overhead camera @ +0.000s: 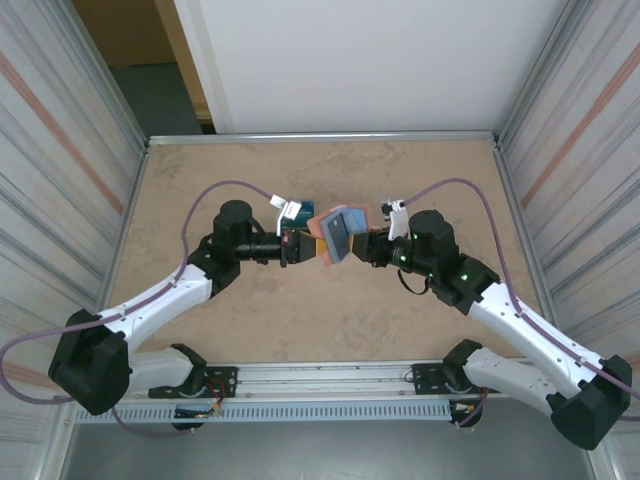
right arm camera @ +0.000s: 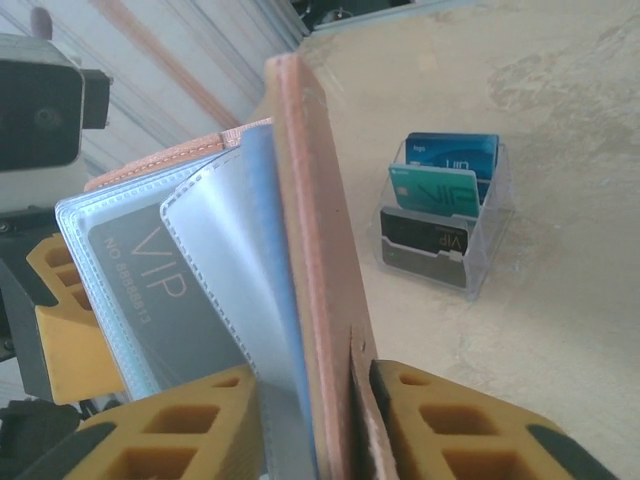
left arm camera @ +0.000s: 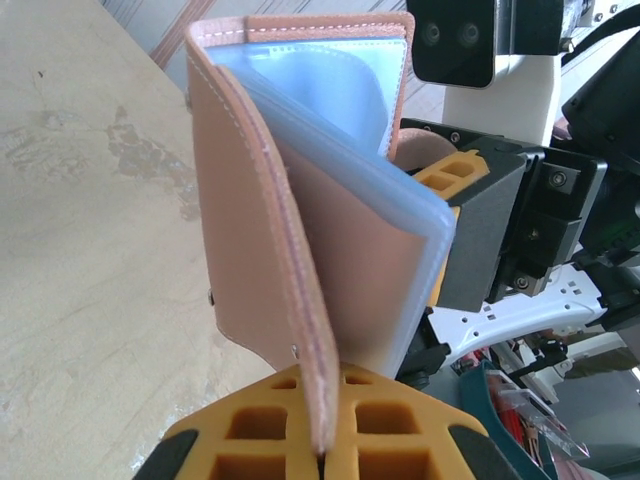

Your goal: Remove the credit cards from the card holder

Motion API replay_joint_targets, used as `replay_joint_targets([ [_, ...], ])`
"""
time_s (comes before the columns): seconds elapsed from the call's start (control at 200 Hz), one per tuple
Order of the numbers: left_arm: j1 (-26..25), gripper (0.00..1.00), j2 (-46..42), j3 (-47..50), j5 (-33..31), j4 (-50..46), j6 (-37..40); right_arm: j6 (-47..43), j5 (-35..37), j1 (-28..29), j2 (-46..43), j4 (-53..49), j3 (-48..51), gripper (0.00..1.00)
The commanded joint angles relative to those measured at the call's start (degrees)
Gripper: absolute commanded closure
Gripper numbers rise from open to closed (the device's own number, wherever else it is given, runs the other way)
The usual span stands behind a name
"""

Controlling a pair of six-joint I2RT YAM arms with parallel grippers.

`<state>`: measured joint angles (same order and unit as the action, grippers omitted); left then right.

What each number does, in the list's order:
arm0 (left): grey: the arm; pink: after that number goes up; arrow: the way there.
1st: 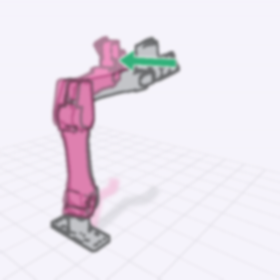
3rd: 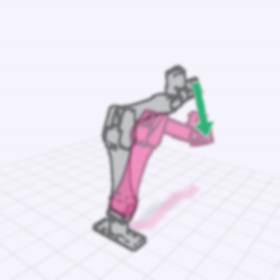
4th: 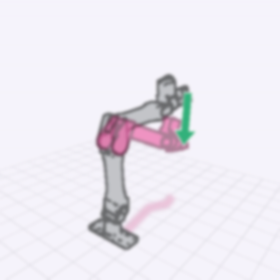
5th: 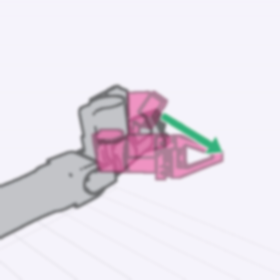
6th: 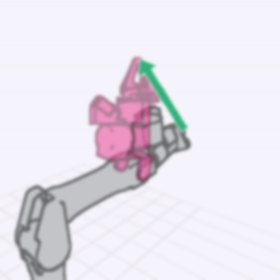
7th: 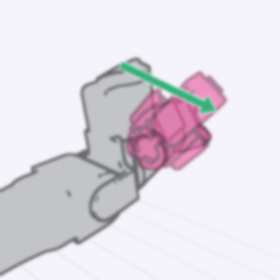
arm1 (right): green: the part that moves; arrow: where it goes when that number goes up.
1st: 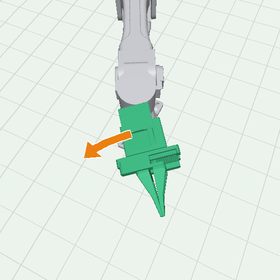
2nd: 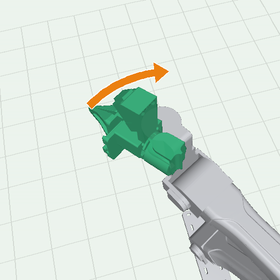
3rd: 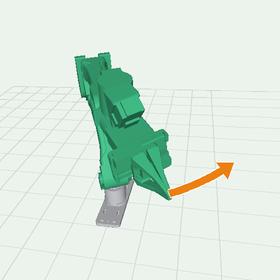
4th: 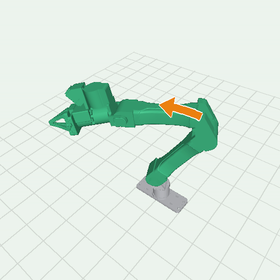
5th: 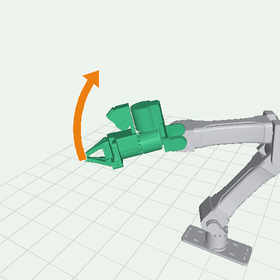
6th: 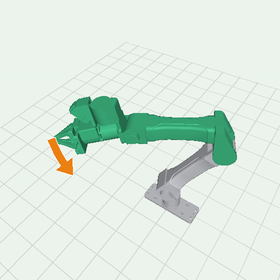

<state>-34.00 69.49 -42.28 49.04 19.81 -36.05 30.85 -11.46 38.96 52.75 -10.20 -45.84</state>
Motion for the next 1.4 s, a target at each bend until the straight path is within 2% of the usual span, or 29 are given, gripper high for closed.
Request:
replay_joint_targets([
  [0.0, 0.62, 1.0, -1.37, 0.73, 0.2, 2.32, 0.04, -0.24, 1.73, -0.34, -1.96, -0.76, -0.43, 0.73],
  [0.22, 0.85, 1.0, -1.62, 1.07, -0.88, 1.35, 0.28, 0.65, 2.15, -0.37, -2.31, -1.05, -0.04, 0.82],
  [0.321, 0.92, 0.94, -1.9, 1.17, -1.73, 0.02, 0.52, 1.51, 2.01, -0.26, -1.74, -0.96, 0.06, 0.87],
  [0.416, 1.05, 0.86, -2.52, 1.4, -2.62, -1.66, 0.83, 2.55, 1.67, -0.26, -0.99, -0.97, 0.24, 0.89],
  [0.531, 1.17, 0.67, -4.04, 1.55, -4.93, -6.44, 2.43, 4.46, 1.61, 0.13, 0.04, -1.09, 0.67, 0.91],
  [0.631, 1.47, 0.53, -6.34, 2.29, -8.79, -11.62, 3.83, 6.5, 1.86, 0.5, 0.75, -2.03, 0.76, 0.92],
  [0.717, 1.78, 0.46, -8.83, 3.03, -13.35, -16.28, 4.73, 8.42, 2.62, 1.04, 1.28, -3.32, 0.68, 0.93],
  [0.867, 1.75, 0.27, -14.14, 4.39, -25.65, -25.01, 4.9, 11.82, 3.19, 2.34, 2.87, -5.78, 0.67, 0.94],
  [1.012, 1.76, 0.17, -19.18, 6.27, -35.9, -29.2, 3.54, 13.66, 5.05, 5.21, 5.79, -6.15, 0.76, 0.95],
  [1.203, 1.35, 0.02, -21.13, 6.87, -40.02, -31.77, 4.14, 16.27, 4.63, 7.51, 10.2, -4.09, 0.91, 0.96],
  [1.398, -0.88, 0.01, -20.0, 8.12, -43.62, -32.36, 4.17, 19.45, -0.16, 7.8, 14.99, -0.63, 1.81, 0.98],
])
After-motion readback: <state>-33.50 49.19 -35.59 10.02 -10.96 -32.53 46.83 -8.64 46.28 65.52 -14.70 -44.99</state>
